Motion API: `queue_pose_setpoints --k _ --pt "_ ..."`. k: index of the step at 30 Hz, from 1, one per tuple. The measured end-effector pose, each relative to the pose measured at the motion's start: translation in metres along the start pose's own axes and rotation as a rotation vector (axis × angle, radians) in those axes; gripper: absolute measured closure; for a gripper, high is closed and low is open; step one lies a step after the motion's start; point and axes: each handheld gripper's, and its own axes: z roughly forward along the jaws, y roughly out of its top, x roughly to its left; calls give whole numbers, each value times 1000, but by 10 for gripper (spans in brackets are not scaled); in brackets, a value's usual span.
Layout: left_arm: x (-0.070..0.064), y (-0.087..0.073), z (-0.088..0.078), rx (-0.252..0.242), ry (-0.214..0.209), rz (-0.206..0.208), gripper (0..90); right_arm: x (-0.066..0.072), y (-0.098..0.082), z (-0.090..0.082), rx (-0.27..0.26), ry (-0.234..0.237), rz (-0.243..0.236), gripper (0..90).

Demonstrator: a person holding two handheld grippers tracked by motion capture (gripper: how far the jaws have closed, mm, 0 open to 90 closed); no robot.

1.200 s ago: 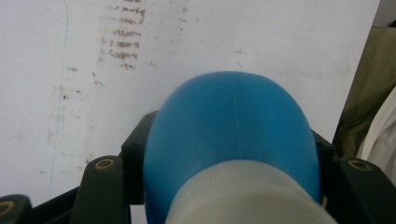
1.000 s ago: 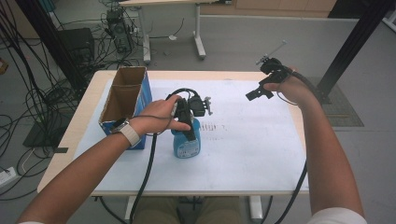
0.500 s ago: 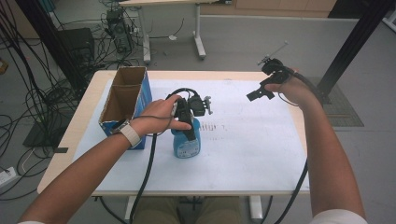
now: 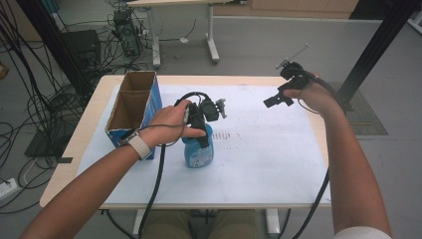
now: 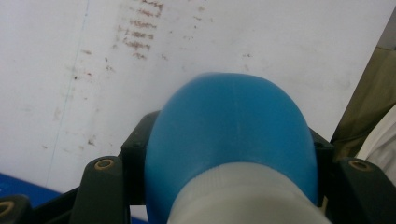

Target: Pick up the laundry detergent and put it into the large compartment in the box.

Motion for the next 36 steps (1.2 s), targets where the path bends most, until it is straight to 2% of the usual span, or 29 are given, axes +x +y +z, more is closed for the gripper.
queue_pose_setpoints --k 4,16,25,30,36 --pt "-2 -3 -9 -3 9 -18 390 1 1 0 -2 1 -5 108" --pt "-9 -9 -45 -9 40 -156 390 4 2 1 0 2 -9 107" --pt "-13 -14 -77 -10 79 -238 389 10 8 -1 -1 -4 -32 108" --pt "-12 -23 -96 -29 86 -293 388 12 11 2 3 7 -48 108" --pt "-12 -30 -117 -24 105 -358 388 14 15 5 3 16 -63 108"
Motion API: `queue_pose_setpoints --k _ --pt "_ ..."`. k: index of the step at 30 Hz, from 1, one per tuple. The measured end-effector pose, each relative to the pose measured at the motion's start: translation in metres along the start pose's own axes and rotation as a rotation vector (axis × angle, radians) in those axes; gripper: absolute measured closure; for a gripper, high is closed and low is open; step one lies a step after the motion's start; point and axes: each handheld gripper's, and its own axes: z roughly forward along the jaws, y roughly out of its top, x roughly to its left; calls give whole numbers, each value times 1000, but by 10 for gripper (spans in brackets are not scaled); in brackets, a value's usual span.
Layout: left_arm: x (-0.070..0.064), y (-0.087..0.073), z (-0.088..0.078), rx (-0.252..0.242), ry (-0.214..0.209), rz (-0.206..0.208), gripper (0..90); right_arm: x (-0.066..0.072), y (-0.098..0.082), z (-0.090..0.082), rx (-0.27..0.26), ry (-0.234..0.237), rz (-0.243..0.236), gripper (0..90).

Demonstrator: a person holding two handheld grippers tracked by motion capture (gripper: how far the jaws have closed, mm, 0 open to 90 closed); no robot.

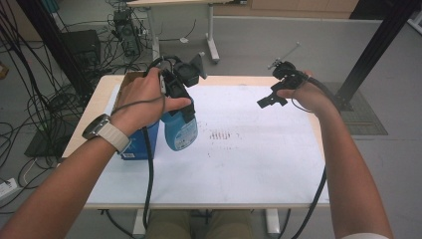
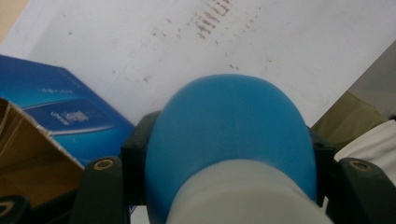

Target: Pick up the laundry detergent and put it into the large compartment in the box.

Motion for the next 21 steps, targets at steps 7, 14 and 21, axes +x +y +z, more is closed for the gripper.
queue_pose_setpoints --k 7,14,21 --pt "7 -4 -18 15 17 -80 387 4 4 0 -9 6 -23 108" --pt "14 -10 -36 4 33 -152 386 7 5 0 -14 7 -35 108" --pt "23 -9 -56 10 52 -203 386 4 8 2 -19 16 -42 108"
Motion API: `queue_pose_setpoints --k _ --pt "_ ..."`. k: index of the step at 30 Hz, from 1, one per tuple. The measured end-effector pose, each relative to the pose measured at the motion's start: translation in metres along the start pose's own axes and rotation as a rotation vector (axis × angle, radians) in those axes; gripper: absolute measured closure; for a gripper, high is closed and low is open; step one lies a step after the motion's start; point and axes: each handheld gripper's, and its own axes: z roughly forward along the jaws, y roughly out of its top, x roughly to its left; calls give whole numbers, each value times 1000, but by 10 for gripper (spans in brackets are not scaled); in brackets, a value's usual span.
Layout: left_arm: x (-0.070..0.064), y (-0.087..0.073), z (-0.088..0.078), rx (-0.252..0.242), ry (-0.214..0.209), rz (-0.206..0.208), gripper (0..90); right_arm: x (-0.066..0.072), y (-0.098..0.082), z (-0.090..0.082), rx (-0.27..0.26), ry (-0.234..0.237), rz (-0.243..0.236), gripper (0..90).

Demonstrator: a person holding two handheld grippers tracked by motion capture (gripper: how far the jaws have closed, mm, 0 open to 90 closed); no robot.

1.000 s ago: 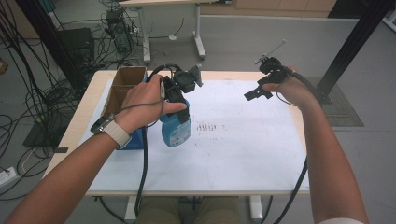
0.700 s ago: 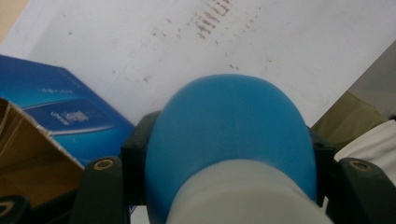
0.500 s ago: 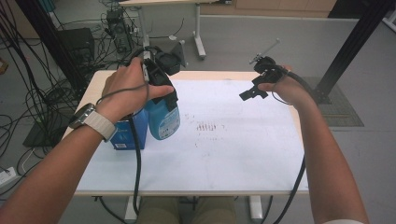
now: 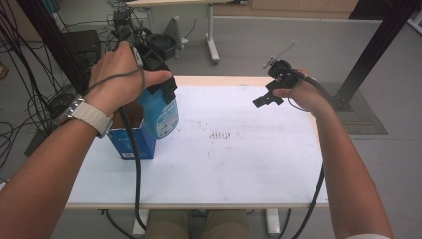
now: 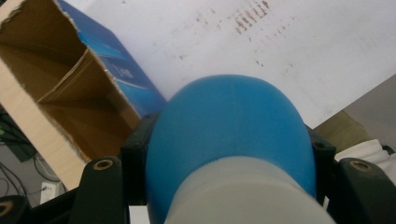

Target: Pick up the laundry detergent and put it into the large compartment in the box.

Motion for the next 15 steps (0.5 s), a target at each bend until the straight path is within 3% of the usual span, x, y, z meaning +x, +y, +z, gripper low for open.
queue_pose_setpoints --k 7,15 --pt "3 0 -14 -7 13 -59 386 -4 2 2 -1 7 -2 108" --pt "19 -1 -29 -13 -16 -120 385 -8 4 3 -3 14 -8 109"
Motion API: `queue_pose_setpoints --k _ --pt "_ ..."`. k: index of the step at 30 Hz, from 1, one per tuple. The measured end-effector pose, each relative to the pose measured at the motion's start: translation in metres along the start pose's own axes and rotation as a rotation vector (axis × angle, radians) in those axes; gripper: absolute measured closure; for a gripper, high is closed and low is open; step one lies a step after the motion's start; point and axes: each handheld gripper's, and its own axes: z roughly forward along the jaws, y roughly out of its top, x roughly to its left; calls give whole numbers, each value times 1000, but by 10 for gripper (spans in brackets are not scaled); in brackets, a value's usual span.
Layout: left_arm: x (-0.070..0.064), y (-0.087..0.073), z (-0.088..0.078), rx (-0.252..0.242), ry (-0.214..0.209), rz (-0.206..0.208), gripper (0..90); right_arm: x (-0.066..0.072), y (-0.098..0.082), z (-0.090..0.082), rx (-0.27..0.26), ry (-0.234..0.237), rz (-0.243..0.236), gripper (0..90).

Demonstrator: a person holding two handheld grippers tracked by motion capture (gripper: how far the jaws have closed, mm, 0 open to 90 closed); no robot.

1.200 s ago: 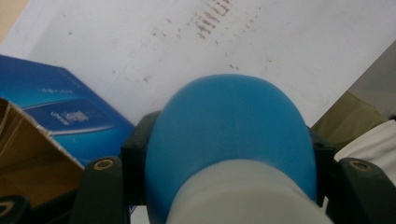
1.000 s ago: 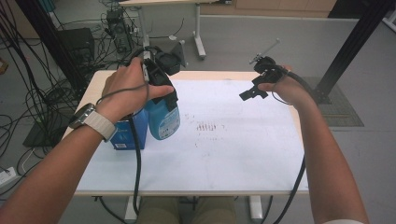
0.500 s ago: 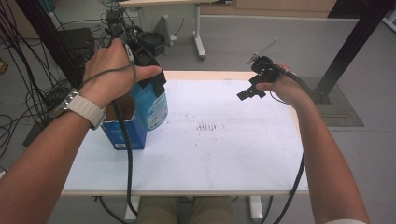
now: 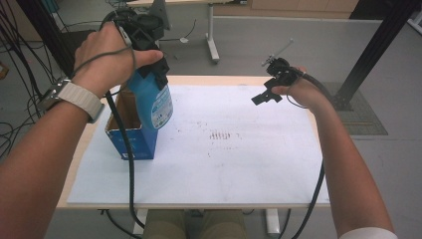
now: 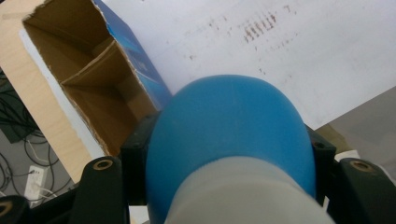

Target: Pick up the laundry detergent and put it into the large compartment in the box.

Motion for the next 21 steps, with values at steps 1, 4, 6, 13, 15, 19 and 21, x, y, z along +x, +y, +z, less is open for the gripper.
queue_pose_setpoints --k 1,4,6,13,15,19,21 --pt "1 0 -1 -5 1 -21 385 0 0 0 0 0 -1 109" --pt "4 4 -7 8 18 -36 384 -1 0 0 2 0 0 109" --pt "3 4 -9 1 35 -49 385 -3 -1 0 6 -1 6 109" --pt "9 4 -10 -5 45 -68 384 -4 -2 -1 14 -8 12 109" --pt "13 3 -13 -8 42 -76 384 -5 -2 0 14 -7 14 109" --pt "14 0 -17 -27 57 -83 382 -5 -1 1 15 -7 15 109" --pt "18 0 -20 -34 54 -97 382 -4 0 1 16 -8 17 110"
